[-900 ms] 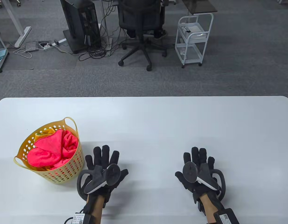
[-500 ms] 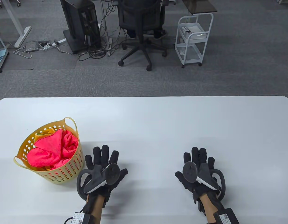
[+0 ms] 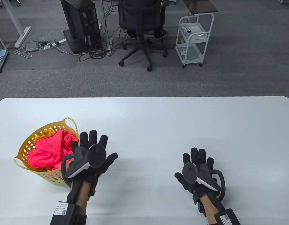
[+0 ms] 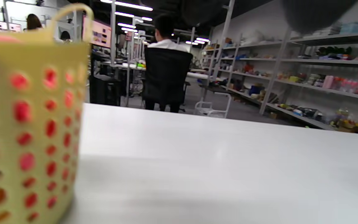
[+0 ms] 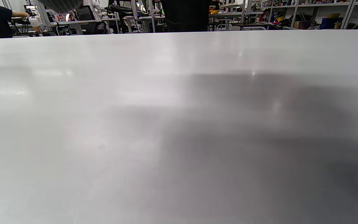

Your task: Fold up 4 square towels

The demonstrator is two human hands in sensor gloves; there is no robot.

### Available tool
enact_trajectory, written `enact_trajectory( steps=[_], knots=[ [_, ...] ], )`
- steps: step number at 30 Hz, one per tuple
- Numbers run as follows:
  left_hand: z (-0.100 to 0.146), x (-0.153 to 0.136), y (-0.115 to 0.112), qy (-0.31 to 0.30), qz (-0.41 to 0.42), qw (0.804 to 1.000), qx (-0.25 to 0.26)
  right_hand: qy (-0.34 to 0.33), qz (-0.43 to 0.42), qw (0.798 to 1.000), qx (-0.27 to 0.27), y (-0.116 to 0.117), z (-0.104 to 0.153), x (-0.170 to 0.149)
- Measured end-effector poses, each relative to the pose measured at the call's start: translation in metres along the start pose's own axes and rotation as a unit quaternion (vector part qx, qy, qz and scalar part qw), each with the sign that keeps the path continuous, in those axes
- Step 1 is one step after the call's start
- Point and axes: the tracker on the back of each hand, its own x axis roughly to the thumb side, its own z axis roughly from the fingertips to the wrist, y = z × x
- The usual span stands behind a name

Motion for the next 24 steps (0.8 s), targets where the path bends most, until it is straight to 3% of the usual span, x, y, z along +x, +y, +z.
enact_trajectory(
  steps=[5, 10, 13, 22, 24],
  knots=[
    [0.008, -0.034, 0.021, 0.045, 0.009, 0.999, 0.021, 0.000, 0.001, 1.000, -0.002, 0.000, 0.000, 0.000],
    [0.007, -0.070, 0.015, 0.145, 0.014, 0.989, 0.031, -0.005, -0.001, 1.000, -0.004, -0.002, 0.000, 0.001],
    [0.003, -0.086, 0.008, 0.170, 0.048, 0.984, 0.017, -0.009, -0.004, 1.000, -0.004, -0.002, -0.001, 0.002],
    [-0.016, -0.102, -0.004, 0.247, 0.073, 0.966, -0.019, -0.012, -0.011, 1.000, -0.009, -0.001, 0.000, 0.001],
    [-0.024, -0.102, -0.003, 0.256, 0.060, 0.964, -0.051, -0.011, -0.012, 1.000, -0.001, 0.001, -0.002, 0.001]
  ],
)
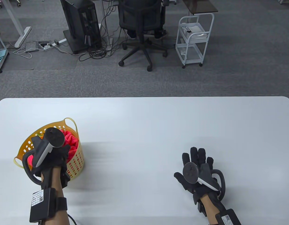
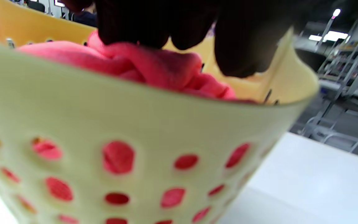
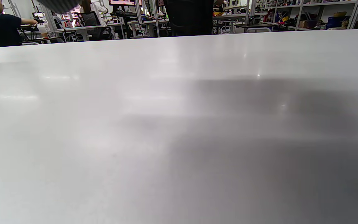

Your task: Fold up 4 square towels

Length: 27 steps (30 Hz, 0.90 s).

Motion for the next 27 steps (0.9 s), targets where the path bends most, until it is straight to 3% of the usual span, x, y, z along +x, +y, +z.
enact_trajectory(
  steps=[6, 9, 16, 22, 27],
  knots=[
    [-0.017, 0.007, -0.003, 0.032, -0.062, 0.997, -0.035, 0.002, -0.004, 1.000, 0.001, 0.000, 0.000, -0.002],
    [-0.019, 0.008, -0.001, 0.043, -0.090, 0.995, 0.012, 0.003, -0.010, 1.000, 0.001, 0.000, 0.000, -0.003],
    [-0.015, 0.003, 0.004, 0.040, -0.077, 0.996, 0.013, 0.005, -0.018, 1.000, 0.000, -0.001, -0.001, -0.005],
    [0.008, 0.004, 0.028, 0.038, -0.010, 0.996, 0.077, -0.009, -0.023, 1.000, -0.002, -0.001, -0.002, -0.003],
    [0.031, 0.013, 0.051, 0.017, 0.073, 0.985, 0.156, -0.022, -0.021, 1.000, 0.001, 0.001, 0.000, 0.001]
  ],
)
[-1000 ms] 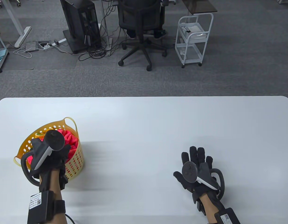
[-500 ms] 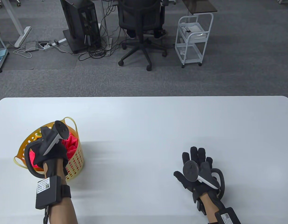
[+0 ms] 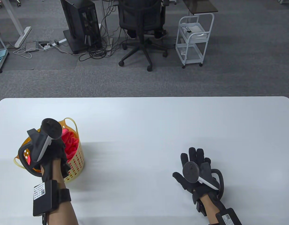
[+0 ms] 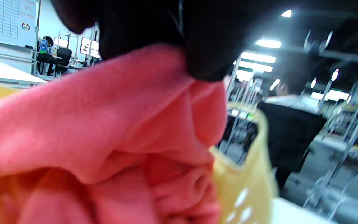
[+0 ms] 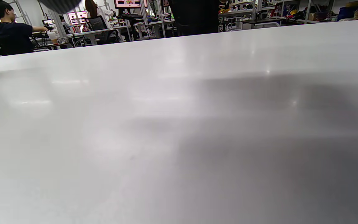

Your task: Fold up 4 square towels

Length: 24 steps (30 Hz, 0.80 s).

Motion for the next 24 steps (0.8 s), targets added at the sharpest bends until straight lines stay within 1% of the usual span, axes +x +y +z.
enact_trajectory(
  steps=[5, 8, 11, 15, 17, 19, 21, 24],
  knots=[
    [0.013, 0.017, 0.020, -0.041, 0.086, 0.995, 0.043, -0.003, 0.002, 1.000, 0.003, 0.002, 0.001, 0.002],
    [0.019, 0.027, 0.027, -0.060, 0.133, 0.989, 0.024, -0.004, 0.000, 1.000, 0.001, 0.002, 0.001, 0.003],
    [0.023, 0.033, 0.033, -0.073, 0.201, 0.976, 0.033, -0.007, -0.004, 1.000, 0.003, 0.002, 0.001, 0.003],
    [0.028, 0.042, 0.046, -0.094, 0.218, 0.971, 0.032, -0.006, -0.003, 1.000, 0.009, 0.002, 0.001, 0.004],
    [0.033, 0.047, 0.054, -0.104, 0.251, 0.961, 0.048, -0.005, -0.002, 1.000, 0.010, 0.001, 0.002, 0.004],
    [0.036, 0.052, 0.062, -0.125, 0.282, 0.950, 0.048, -0.004, -0.001, 1.000, 0.010, 0.001, 0.002, 0.004],
    [0.040, 0.058, 0.067, -0.146, 0.287, 0.945, 0.048, -0.004, -0.001, 1.000, 0.010, 0.001, 0.002, 0.004],
    [0.046, 0.070, 0.074, -0.167, 0.276, 0.945, 0.051, -0.004, -0.002, 1.000, 0.009, 0.001, 0.002, 0.004]
  ],
)
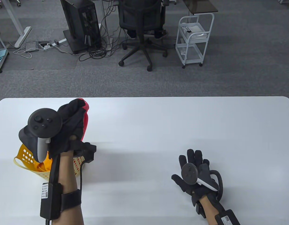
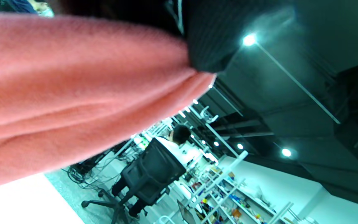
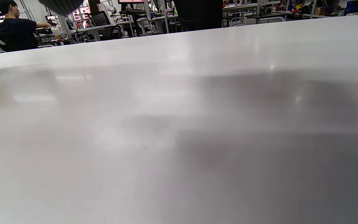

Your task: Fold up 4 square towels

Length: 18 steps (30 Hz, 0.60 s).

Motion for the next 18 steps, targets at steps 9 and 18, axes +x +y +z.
enact_trajectory(
  steps=[9, 18],
  knots=[
    [0.002, 0.043, -0.021, -0.072, 0.053, 0.996, -0.028, -0.001, -0.001, 1.000, -0.005, -0.001, 0.001, 0.000],
    [0.002, 0.084, -0.026, -0.126, 0.094, 0.987, -0.013, -0.001, -0.003, 1.000, -0.008, -0.002, 0.002, -0.001]
  ],
)
